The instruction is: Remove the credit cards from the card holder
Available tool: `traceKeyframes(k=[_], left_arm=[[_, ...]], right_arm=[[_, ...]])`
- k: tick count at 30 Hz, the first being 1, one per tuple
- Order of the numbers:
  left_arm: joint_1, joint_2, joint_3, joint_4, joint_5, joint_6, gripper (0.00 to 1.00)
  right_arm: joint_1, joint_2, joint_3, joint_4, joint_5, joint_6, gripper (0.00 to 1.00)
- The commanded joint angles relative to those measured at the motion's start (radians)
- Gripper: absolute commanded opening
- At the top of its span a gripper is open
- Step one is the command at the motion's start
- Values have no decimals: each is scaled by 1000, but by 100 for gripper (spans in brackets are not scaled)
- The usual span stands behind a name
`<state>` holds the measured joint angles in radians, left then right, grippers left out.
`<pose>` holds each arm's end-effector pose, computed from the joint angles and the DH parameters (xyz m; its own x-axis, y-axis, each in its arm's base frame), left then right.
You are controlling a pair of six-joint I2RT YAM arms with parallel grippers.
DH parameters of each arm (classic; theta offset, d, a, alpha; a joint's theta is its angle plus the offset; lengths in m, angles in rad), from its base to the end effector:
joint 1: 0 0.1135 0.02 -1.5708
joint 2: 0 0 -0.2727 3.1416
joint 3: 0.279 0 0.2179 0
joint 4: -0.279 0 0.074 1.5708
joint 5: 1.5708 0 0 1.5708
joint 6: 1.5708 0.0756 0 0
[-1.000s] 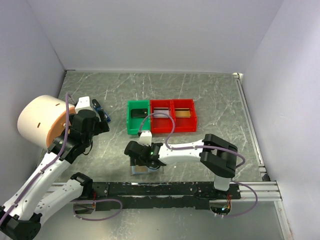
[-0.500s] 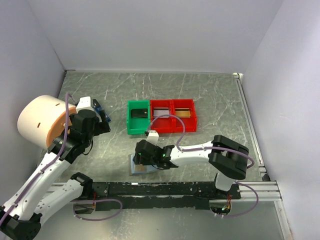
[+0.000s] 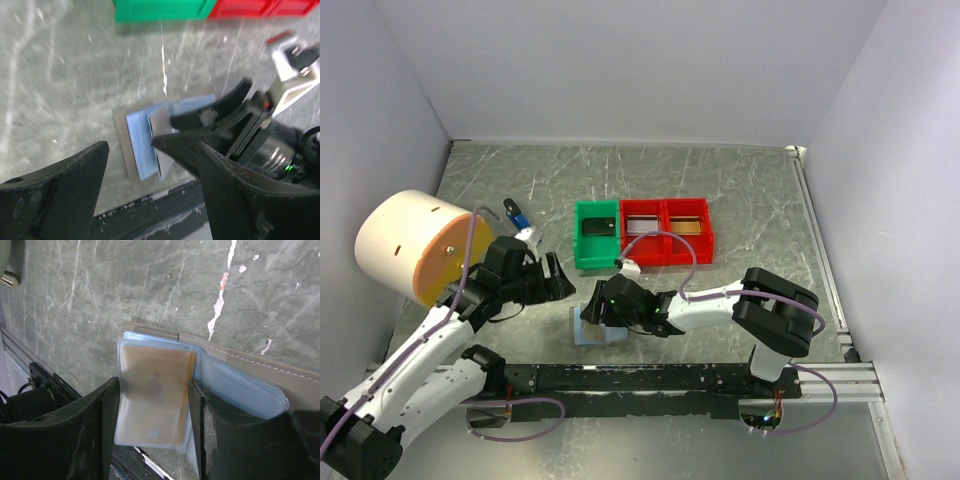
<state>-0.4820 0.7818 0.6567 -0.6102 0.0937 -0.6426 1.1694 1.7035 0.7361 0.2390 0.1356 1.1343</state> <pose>0.1319 -0.0770 0.2389 -0.7893 -0.2605 -0.5561 0.0625 0.8668 -0.4947 0.1405 0.3048 0.1462 -0.9008 0.1759 -0.3970 -0.1332 0.7582 0.6382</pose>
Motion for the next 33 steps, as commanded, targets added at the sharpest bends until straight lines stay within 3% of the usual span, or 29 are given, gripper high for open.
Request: traceKeyframes(k=[1,11,22,33], left_arm=[[6,-21,-86,59,230,-131,80],[-24,-76,-241,123,249,-267,54],[-87,-61,-367,249,264,-335,51],[-92,-31,-349,232,219,-328,44]], right_arm=[[9,93,-64,-152,-54,6,48],[6,97,-57,-161,-57,10,49],[2,102,-59,-152,-69,15,49],[1,102,-66,-145,-70,18,49]])
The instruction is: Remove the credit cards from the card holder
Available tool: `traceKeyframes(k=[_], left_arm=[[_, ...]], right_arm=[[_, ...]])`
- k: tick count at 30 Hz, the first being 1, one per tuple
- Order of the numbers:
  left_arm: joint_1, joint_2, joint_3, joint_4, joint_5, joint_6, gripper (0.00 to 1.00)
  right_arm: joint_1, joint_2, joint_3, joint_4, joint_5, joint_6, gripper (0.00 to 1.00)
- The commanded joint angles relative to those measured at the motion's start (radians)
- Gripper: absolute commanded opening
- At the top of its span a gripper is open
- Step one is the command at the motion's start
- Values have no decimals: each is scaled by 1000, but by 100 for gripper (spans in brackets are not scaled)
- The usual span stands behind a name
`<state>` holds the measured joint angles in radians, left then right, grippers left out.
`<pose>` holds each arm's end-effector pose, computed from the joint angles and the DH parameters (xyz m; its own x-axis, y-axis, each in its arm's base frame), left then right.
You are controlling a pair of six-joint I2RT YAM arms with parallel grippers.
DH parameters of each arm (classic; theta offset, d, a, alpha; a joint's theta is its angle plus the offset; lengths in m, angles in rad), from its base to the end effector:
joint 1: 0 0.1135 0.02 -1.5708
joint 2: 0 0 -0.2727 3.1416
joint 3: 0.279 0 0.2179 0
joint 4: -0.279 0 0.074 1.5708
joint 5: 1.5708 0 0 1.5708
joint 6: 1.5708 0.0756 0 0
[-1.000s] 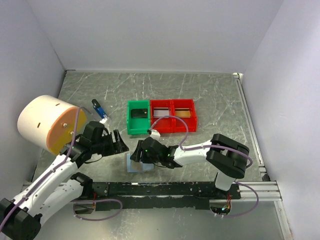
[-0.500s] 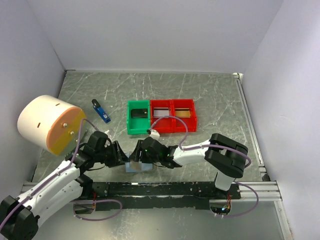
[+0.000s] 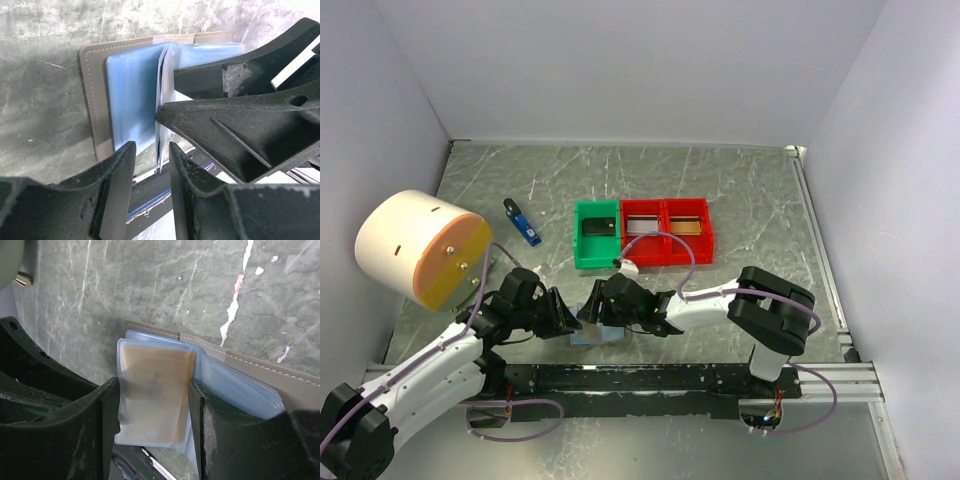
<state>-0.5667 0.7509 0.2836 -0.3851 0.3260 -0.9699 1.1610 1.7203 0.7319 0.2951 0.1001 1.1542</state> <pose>0.0971 -0.0905 0.1491 -0.9253 -0.3374 -0.1733 -0.1358 0.7213 -0.6792 0.1427 0.3095 0.1459 -0.9096 0.1898 -0.3696 -0.1240 0.7250 0.6775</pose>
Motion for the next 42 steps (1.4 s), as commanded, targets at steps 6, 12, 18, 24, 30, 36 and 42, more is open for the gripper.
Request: traceKeyframes(k=[6,12,18,24,30,36,42], left_arm=[[-13,-87,58,-105,-122,-38,40],[-13,-57,28,-41,-66,-28,39],[-16,-14,14,27,-32,-21,31],[-16,-9,8,23,-48,-22,28],[-18,10,-12,43,-42,-25,21],[-19,5,-12,40,-46,-27,21],[-19,-27,18,-44,-86,-28,32]], right_arm=[[9,85,-61,-206,-35,-5,50],[7,84,-60,-202,-39,-9,50],[7,96,-51,-198,-44,-8,50],[7,96,-51,-197,-48,-12,50],[7,90,-58,-189,-52,-12,50],[7,90,-68,-174,-56,-5,50],[5,91,-84,-150,-66,1,50]])
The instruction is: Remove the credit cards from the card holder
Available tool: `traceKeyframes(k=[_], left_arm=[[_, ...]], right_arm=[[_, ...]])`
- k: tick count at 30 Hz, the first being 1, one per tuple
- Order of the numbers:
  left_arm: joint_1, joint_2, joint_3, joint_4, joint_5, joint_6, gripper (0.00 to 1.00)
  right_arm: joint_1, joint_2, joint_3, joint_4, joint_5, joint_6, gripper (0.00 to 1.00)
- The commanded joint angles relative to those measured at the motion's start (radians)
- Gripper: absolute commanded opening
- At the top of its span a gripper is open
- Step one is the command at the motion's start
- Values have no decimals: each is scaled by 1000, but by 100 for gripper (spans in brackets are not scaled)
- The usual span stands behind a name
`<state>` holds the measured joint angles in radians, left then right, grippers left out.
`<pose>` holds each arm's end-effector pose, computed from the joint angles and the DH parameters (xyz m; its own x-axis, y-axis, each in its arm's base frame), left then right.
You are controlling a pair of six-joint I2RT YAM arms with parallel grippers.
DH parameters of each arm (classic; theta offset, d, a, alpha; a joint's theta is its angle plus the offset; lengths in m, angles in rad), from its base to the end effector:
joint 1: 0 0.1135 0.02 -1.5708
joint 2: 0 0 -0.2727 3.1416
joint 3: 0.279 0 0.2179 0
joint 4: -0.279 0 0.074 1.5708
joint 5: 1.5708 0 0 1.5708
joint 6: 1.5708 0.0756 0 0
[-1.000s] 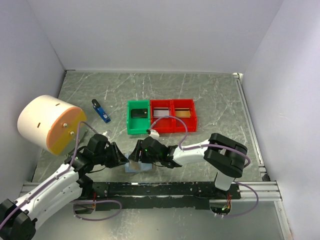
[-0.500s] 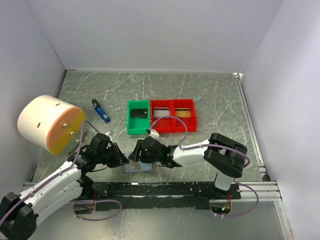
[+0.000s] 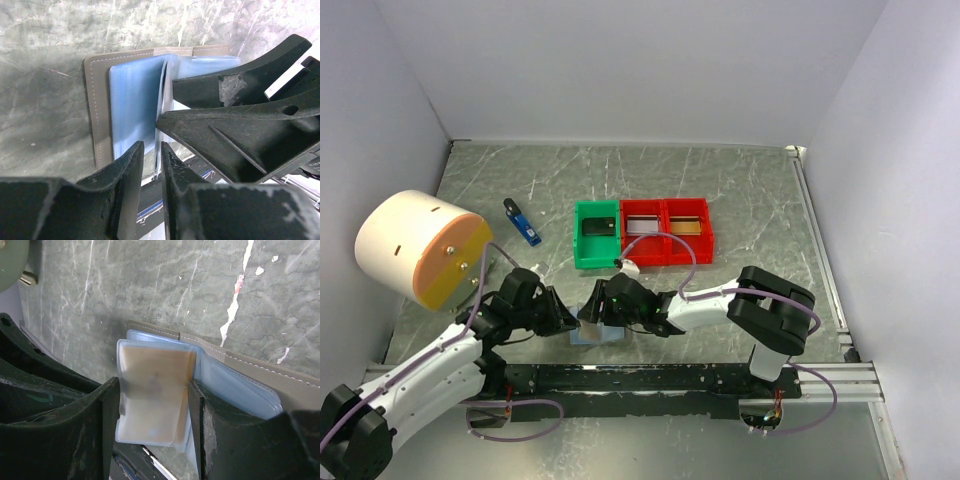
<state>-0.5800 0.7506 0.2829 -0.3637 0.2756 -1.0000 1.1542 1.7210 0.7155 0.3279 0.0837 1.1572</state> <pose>0.1004 -0.0904 0.1502 -0.9067 -0.3739 -0.1949 -0.1523 0.7213 -0.6757 0.1434 0.3084 0.1448 -0.9123 0.1934 -0.3611 -0.1233 0.7110 0.6923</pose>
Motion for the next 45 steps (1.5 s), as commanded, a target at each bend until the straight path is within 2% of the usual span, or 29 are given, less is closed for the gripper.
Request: traceKeyframes(k=[1,6,13,21,28,45], left_arm=[[-7,-34,18,-79,-38,-4,34],[-7,-68,-19,-65,-22,-24,32],[-7,-29,-13,-16,0,-13,30],[-9,-25,4,-69,-44,-9,22],[-9,-64,20,-106,-53,-10,32],[-10,-42,18,-82,-58,2,24]], right_arm=[[11,91,-68,-181,-51,-1,50],[10,93,-71,-169,-53,1,50],[9,98,-65,-168,-59,-5,50],[7,91,-83,-145,-66,4,50],[6,90,-97,-120,-75,11,50],[-2,91,-119,-86,-89,19,48]])
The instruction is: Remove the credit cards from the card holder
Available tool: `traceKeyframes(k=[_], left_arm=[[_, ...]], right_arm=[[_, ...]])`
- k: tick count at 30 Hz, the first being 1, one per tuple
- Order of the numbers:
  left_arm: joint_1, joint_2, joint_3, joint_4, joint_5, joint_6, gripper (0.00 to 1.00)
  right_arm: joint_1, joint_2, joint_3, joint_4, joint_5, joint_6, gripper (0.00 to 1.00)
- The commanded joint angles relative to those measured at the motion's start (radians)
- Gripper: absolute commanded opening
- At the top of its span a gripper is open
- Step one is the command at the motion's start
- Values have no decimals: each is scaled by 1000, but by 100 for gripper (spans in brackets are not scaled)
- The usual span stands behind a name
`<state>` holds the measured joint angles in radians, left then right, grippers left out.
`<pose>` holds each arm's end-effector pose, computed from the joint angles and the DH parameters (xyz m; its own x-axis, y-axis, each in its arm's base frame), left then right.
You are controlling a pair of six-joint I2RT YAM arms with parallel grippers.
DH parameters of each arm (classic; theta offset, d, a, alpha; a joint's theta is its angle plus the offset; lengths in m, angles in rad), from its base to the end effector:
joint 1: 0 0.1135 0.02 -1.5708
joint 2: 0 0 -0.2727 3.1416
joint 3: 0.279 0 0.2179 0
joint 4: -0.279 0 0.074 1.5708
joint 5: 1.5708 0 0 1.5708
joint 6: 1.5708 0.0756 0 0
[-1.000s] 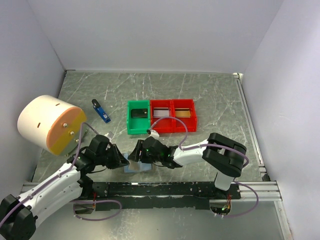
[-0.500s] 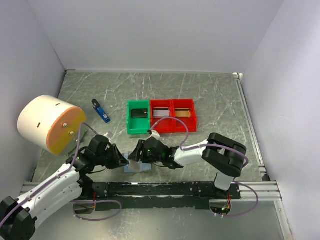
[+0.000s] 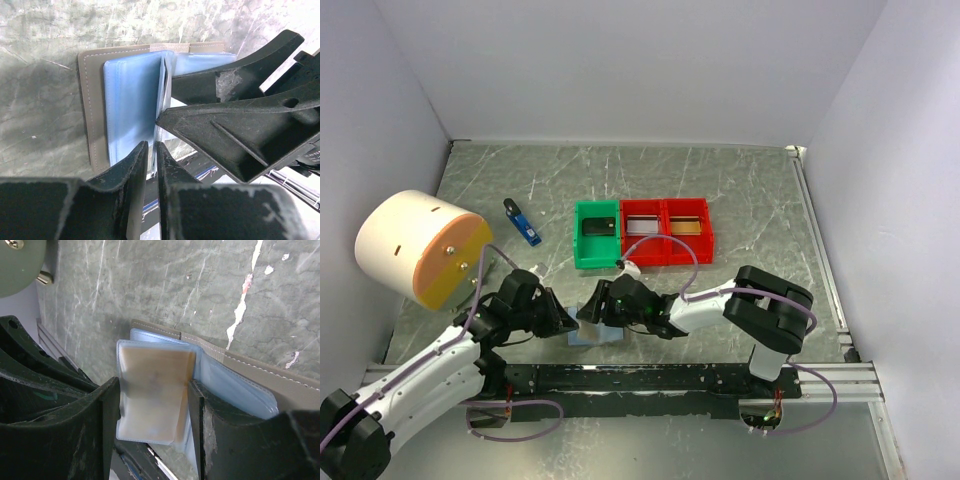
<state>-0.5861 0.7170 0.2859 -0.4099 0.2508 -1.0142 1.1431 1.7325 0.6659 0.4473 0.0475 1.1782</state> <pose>0.0963 -0.0864 0.1499 -0.9000 -0.3897 -0.1952 -0.1713 0.7280 -0.6638 0.1440 0.3073 0.1414 -0.9170 0.2132 -0.3370 -0.1191 0.6600 0.7418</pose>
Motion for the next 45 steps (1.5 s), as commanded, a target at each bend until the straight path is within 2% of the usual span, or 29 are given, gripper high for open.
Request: traceKeyframes(k=[1,9,23,30,35,38,41,45], left_arm=[[-4,-15,15,-39,-35,14,24],[-4,-39,15,-49,-37,11,28],[-7,14,-6,12,-7,23,26],[-9,25,12,-38,-58,22,21],[-11,-9,7,-39,-58,15,23],[-11,-16,-5,6,-13,23,22],[-11,-12,-26,120,76,30,22],[-15,6,-42,238,173,31,25]], right_arm=[[6,78,-75,-195,-56,1,47],[-4,71,-112,-130,-83,15,44],[-8,82,-119,-99,-100,19,45],[-16,76,-152,-42,-119,34,45],[-24,80,-164,-30,-124,39,46],[-19,77,-115,-118,-97,8,46],[-9,66,-64,-211,-59,-30,48],[-9,38,-81,-183,-63,-12,53]])
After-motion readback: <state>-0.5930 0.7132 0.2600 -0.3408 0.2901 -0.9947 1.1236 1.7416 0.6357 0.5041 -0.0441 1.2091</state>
